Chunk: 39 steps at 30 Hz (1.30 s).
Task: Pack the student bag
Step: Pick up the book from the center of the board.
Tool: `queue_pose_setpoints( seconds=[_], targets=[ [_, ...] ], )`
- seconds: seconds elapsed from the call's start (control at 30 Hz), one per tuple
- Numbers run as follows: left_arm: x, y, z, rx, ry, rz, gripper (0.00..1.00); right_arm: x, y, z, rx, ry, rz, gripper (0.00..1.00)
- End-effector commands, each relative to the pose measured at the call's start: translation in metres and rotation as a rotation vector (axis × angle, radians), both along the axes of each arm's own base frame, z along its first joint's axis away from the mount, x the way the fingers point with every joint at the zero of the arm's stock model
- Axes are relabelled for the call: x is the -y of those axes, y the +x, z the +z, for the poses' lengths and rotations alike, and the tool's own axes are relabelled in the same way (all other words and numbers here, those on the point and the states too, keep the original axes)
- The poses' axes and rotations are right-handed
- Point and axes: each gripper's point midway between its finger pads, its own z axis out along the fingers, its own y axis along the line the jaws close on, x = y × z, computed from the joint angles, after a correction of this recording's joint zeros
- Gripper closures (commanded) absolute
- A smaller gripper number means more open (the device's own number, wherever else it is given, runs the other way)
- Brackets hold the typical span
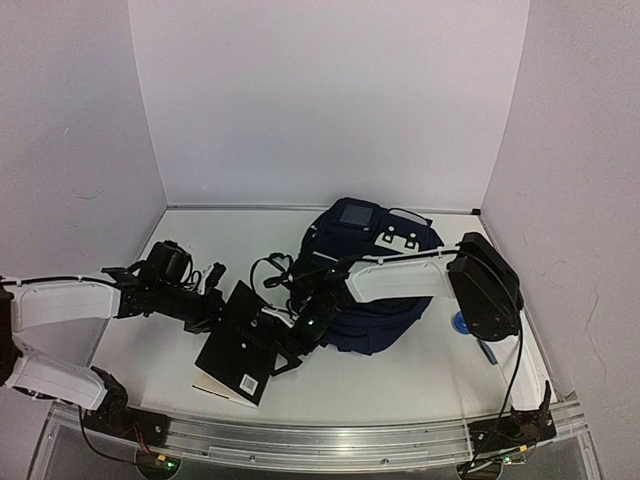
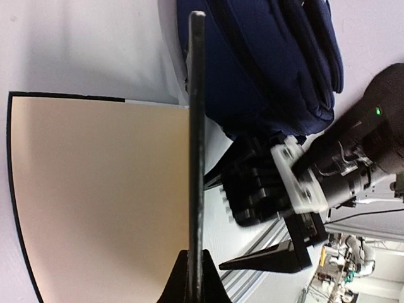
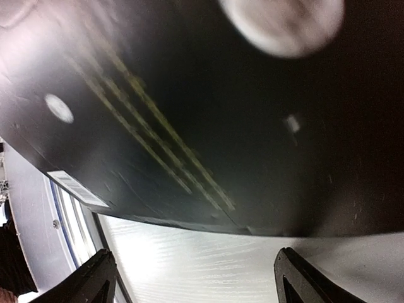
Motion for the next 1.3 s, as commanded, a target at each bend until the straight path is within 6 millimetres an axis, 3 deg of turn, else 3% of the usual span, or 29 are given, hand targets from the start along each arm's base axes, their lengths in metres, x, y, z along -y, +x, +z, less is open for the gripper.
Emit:
queue_pose_setpoints(
  seconds=[0.0, 0.17, 0.23, 0.33, 0.43, 0.6, 0.87, 1.13, 1.27],
  targets=[
    [-0.008, 0.011, 0.056, 0.189, -0.055, 0.058, 1.00, -0.007, 0.026, 0.085, -0.015, 0.183, -0.055, 0.11],
    [-0.012, 0.019, 0.117, 0.344, -0.165, 0.112, 1.00, -0.001, 0.036, 0.156, 0.004, 0.314, -0.077, 0.05],
    [-0.011, 0.020, 0.144, 0.411, -0.229, 0.119, 1.00, 0.003, 0.044, 0.170, 0.009, 0.334, -0.104, 0.02],
    [-0.007, 0.023, 0.173, 0.476, -0.310, 0.123, 1.00, 0.003, 0.050, 0.180, -0.028, 0.358, -0.120, 0.02],
    [0.000, 0.024, 0.195, 0.524, -0.392, 0.104, 1.00, -0.002, 0.049, 0.172, -0.078, 0.357, -0.130, 0.02],
    [0.005, 0.023, 0.217, 0.579, -0.485, 0.089, 1.00, -0.012, 0.046, 0.175, -0.159, 0.400, -0.130, 0.02],
    [0.004, 0.020, 0.246, 0.687, -0.588, 0.078, 1.00, -0.015, 0.050, 0.190, -0.144, 0.448, -0.156, 0.02],
    [0.001, 0.025, 0.254, 0.694, -0.537, 0.105, 1.00, 0.024, 0.110, 0.186, -0.012, 0.406, -0.351, 0.02],
    [0.005, 0.029, 0.246, 0.669, -0.521, 0.099, 1.00, 0.040, 0.122, 0.193, 0.070, 0.398, -0.397, 0.02]
  ],
)
